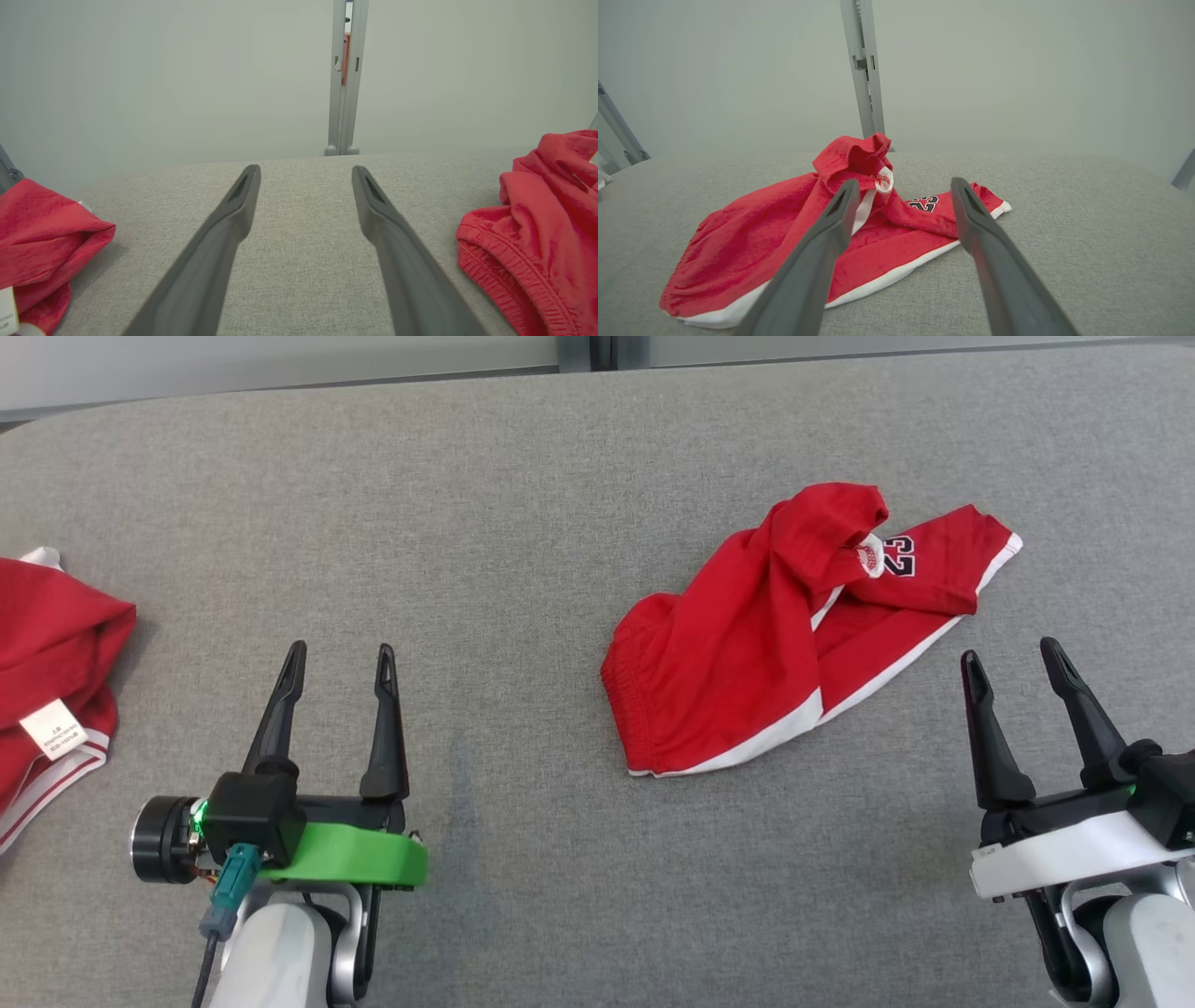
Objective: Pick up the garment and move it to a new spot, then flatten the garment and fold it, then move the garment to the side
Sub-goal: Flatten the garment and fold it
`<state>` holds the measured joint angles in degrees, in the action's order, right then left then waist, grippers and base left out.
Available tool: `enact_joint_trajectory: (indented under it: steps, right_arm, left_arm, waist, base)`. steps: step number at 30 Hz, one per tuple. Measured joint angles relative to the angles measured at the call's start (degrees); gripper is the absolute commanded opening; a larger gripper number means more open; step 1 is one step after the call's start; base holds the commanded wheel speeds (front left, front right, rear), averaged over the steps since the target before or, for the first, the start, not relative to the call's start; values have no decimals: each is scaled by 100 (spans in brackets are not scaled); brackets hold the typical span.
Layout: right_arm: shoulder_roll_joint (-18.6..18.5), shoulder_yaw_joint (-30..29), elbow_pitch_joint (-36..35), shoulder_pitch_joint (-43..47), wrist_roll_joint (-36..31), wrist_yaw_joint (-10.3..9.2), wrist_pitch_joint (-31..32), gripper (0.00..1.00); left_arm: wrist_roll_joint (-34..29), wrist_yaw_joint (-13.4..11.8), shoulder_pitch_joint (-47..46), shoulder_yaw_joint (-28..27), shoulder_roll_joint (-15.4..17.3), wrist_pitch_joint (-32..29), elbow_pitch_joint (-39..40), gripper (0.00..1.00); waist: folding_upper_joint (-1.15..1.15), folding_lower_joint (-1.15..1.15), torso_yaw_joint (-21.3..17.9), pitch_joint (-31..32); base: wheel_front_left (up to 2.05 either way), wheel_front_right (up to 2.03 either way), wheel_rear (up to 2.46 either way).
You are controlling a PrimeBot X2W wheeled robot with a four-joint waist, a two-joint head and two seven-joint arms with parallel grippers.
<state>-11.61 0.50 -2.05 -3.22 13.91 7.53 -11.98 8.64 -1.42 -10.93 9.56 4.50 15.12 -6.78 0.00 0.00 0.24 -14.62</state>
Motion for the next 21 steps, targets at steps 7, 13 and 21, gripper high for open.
enact_joint_trajectory:
  steps: [7,13,21]
  right_arm:
    - [-219,-132,331,-322,66,0,81,100]
    - [-478,73,823,-1044,303,0,157,100]
    - [-722,614,1604,-1998,552,0,281,100]
  left_arm:
    - [0,3,-199,43,-9,0,125,100]
    - [-21,34,-450,126,-30,0,220,100]
    - [-35,40,-627,219,-77,0,209,100]
  waist:
    - [0,0,66,-269]
    - [0,0,171,-623]
    - [0,0,375,-946]
  base:
    - [0,0,0]
    - [0,0,0]
    - [0,0,0]
